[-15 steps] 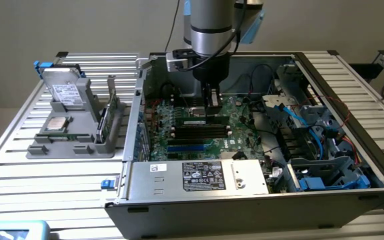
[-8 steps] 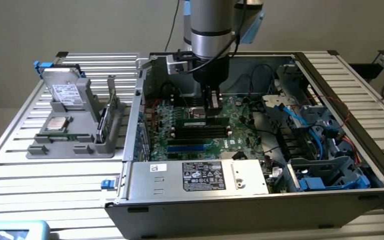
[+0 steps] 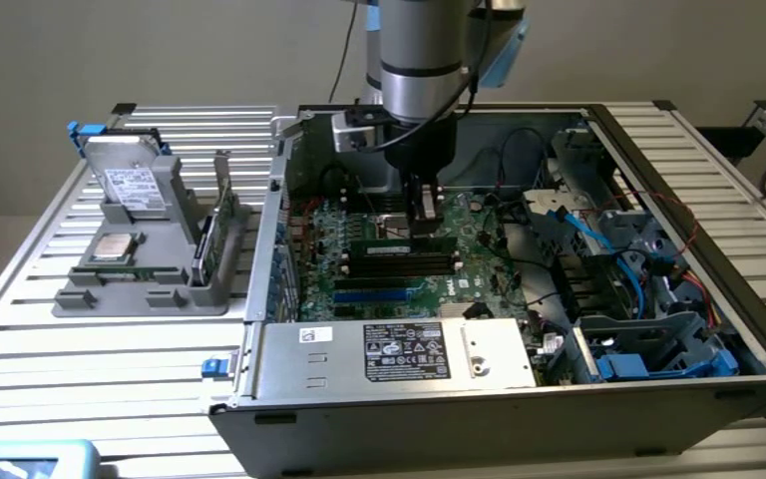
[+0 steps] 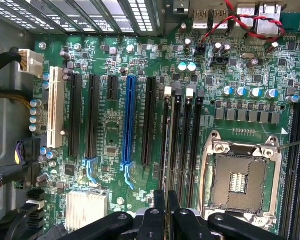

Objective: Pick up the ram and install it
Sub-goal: 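Insert the ram into the slot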

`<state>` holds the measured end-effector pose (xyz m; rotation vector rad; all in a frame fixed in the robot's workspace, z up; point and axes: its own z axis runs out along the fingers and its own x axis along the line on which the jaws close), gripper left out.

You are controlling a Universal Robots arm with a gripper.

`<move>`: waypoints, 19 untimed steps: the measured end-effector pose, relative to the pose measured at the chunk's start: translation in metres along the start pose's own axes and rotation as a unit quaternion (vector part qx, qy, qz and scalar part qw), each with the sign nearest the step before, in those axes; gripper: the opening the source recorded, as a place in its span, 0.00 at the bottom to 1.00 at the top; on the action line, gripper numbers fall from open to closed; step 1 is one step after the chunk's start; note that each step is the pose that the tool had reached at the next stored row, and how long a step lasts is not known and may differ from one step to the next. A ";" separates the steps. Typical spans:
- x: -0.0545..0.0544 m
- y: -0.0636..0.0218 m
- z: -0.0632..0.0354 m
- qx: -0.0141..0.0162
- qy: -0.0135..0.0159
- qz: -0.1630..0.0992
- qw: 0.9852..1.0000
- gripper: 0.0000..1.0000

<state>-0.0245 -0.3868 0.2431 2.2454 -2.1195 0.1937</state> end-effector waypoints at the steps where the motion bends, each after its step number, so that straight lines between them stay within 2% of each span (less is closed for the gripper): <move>1: 0.000 0.0000 0.0006 0.000 0.000 0.000 1.000 0.14; 9: -0.001 0.0004 0.0072 -0.001 0.000 0.001 1.000 0.14; 19: 0.001 0.0005 0.0086 -0.001 0.000 0.005 1.000 0.14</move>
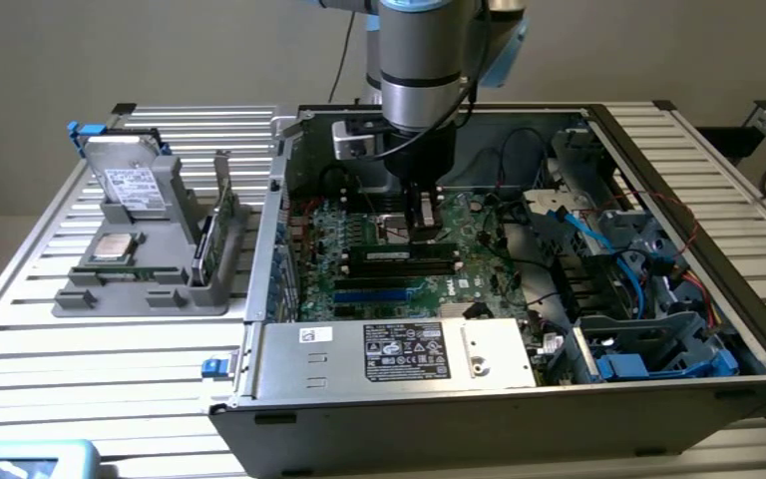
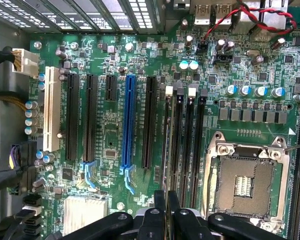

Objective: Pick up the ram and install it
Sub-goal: 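Insert the ram into the slot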

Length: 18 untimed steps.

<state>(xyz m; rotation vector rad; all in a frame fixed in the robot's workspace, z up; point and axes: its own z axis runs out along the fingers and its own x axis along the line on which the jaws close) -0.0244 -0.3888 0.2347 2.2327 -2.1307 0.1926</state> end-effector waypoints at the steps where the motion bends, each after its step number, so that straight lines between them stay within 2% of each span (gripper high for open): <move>1: 0.000 0.0000 0.0001 0.000 0.000 0.000 1.000 0.14; 18: -0.002 0.0002 0.0051 0.000 0.000 0.000 1.000 0.14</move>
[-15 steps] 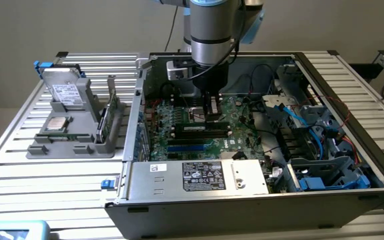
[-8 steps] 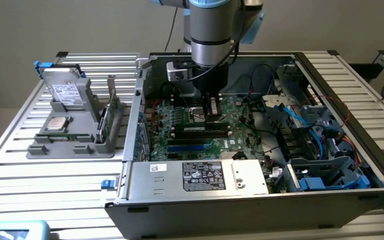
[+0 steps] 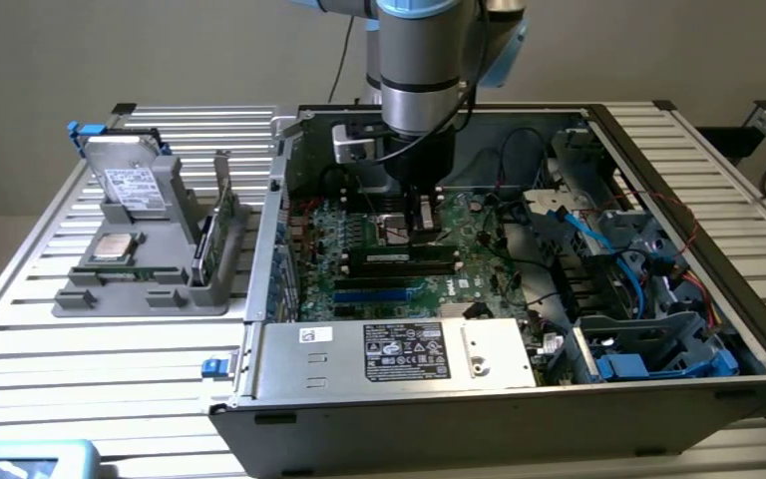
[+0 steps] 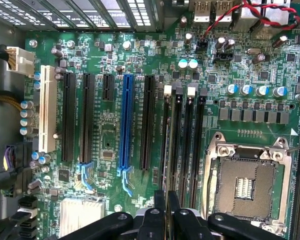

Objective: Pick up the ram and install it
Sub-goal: 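Insert the ram into the slot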

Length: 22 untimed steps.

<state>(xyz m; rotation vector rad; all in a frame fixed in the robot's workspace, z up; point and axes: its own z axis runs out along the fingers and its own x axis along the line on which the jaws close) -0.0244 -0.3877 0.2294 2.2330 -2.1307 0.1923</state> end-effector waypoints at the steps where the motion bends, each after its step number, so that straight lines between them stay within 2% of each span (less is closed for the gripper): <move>1: 0.000 0.0000 0.0000 0.000 0.000 0.000 1.000 0.14; 12: 0.001 0.0000 0.0010 0.000 0.000 0.000 1.000 0.14; 22: 0.001 0.0001 0.0018 0.001 0.000 0.000 1.000 0.14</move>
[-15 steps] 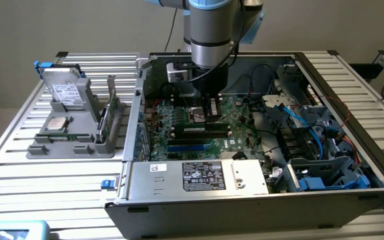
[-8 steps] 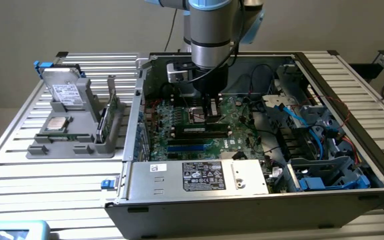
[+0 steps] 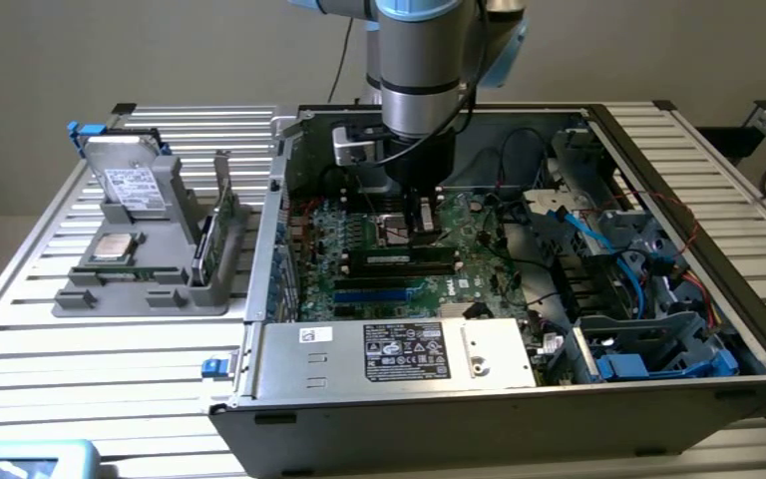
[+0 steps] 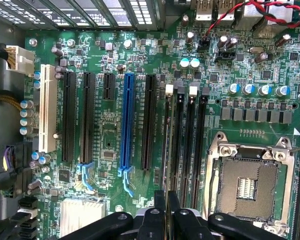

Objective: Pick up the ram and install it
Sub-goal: 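Insert the ram into the slot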

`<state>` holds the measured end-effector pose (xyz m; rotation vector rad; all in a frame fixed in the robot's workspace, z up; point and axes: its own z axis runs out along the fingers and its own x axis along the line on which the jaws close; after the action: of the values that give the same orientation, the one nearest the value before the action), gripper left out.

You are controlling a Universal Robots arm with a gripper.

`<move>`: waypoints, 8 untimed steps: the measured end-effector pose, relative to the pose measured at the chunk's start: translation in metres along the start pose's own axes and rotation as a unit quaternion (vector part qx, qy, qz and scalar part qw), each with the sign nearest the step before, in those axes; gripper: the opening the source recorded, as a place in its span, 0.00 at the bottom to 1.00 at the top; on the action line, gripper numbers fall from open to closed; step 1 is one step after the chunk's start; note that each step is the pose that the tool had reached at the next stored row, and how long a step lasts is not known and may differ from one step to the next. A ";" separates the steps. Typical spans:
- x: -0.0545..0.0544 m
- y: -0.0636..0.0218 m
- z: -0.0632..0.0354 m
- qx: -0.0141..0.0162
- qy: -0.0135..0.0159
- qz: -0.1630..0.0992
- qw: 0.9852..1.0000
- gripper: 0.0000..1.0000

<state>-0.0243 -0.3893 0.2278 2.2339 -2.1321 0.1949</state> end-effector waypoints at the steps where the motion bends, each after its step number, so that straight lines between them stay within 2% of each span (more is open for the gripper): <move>1: 0.000 0.0000 0.0001 0.000 0.000 0.000 1.000 0.14; 8: 0.000 0.0010 0.0013 0.000 0.000 0.000 1.000 0.14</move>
<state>-0.0252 -0.3894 0.2265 2.2342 -2.1325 0.1958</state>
